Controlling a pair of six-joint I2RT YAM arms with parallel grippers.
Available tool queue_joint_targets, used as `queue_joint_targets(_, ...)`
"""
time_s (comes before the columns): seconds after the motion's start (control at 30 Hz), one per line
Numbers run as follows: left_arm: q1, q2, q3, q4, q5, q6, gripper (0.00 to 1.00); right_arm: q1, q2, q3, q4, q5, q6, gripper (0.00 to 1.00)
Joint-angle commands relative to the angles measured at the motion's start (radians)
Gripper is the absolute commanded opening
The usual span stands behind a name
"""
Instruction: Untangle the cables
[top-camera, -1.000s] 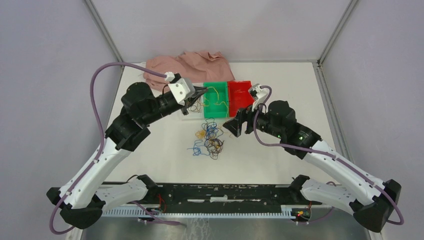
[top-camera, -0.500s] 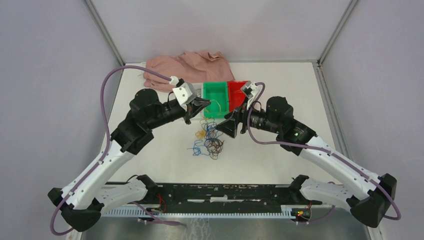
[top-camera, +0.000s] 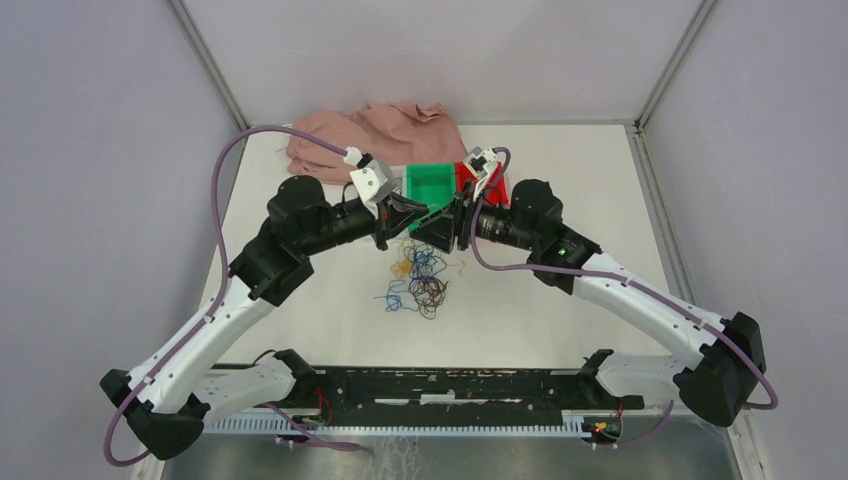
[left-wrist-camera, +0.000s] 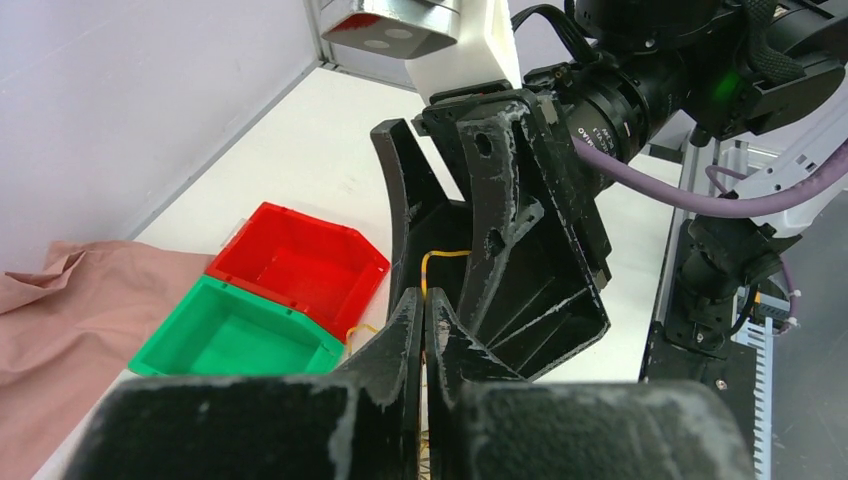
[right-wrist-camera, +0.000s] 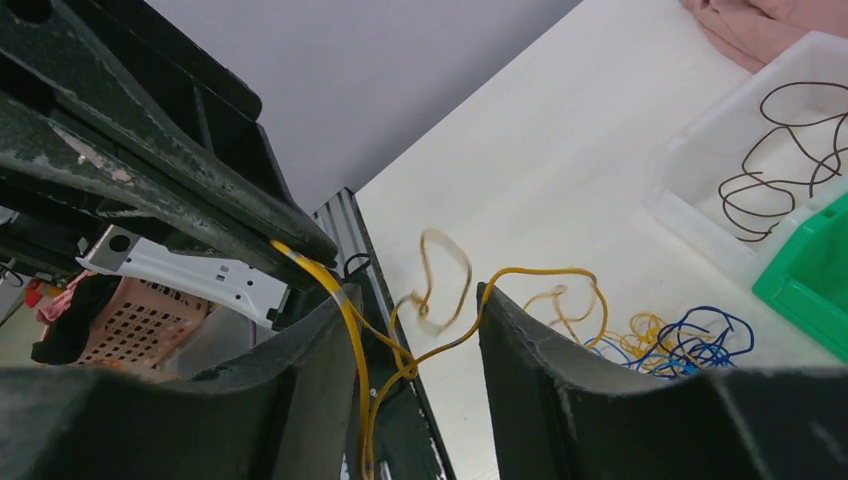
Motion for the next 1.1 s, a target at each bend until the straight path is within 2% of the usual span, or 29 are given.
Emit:
queue_joint_targets(0.0,-0.004,0.003,0.001,0.061,0.004,-0.063,0.04,0.008,0.003,0.065,0.043,0.021,0.002,0.39)
queue_joint_targets(0.07,-0.004,0.004,0.006,0.057,-0.025,-0.059,0.1,0.008,-0.007,0.066,-0.015,0.079,-0.025,0.12)
queue_joint_targets(0.1,-0.004,0.005,0.008,0.051,-0.038,-0.051,0.15,0.007,-0.015,0.066,-0.047,0.115,-0.037,0.02)
queue_joint_targets(0.17,-0.004,0.011,0.015,0.034,-0.071,-0.032,0.17,-0.001,-0.03,0.063,-0.096,0.169,-0.05,0.0)
queue_joint_targets(0.2,-0.004,0.013,0.019,0.026,-0.094,-0.027,0.23,-0.011,-0.033,0.063,-0.111,0.177,-0.051,0.0)
queue_joint_targets(0.23,-0.004,0.016,0.023,0.014,-0.111,-0.018,0.36,-0.028,-0.035,0.067,-0.128,0.179,-0.054,0.0)
queue_joint_targets(0.27,-0.004,0.02,0.029,0.0,-0.123,-0.006,0.61,-0.047,-0.035,0.074,-0.149,0.181,-0.056,0.0)
queue_joint_targets(0.3,-0.003,0.025,0.038,-0.021,-0.132,0.008,0.74,-0.071,-0.033,0.083,-0.17,0.18,-0.057,0.0)
queue_joint_targets(0.4,-0.002,0.037,0.068,-0.076,-0.169,0.037,0.89,-0.158,-0.02,0.113,-0.244,0.188,-0.082,0.0)
queue_joint_targets(0.43,-0.002,0.04,0.079,-0.092,-0.18,0.049,0.98,-0.181,-0.005,0.131,-0.277,0.197,-0.102,0.0)
queue_joint_targets(0.67,0.015,0.098,0.168,-0.338,-0.233,0.128,0.99,-0.277,0.177,0.289,-0.464,0.292,-0.258,0.0)
queue_joint_targets(0.77,0.091,0.115,0.18,-0.411,-0.215,0.123,0.99,-0.29,0.262,0.342,-0.477,0.323,-0.303,0.0)
queue_joint_targets(0.9,0.229,0.119,0.18,-0.459,-0.121,0.139,0.99,-0.307,0.368,0.422,-0.489,0.38,-0.35,0.0)
queue_joint_targets(1.07,0.305,0.12,0.174,-0.481,-0.072,0.171,0.99,-0.325,0.469,0.511,-0.523,0.483,-0.399,0.0)
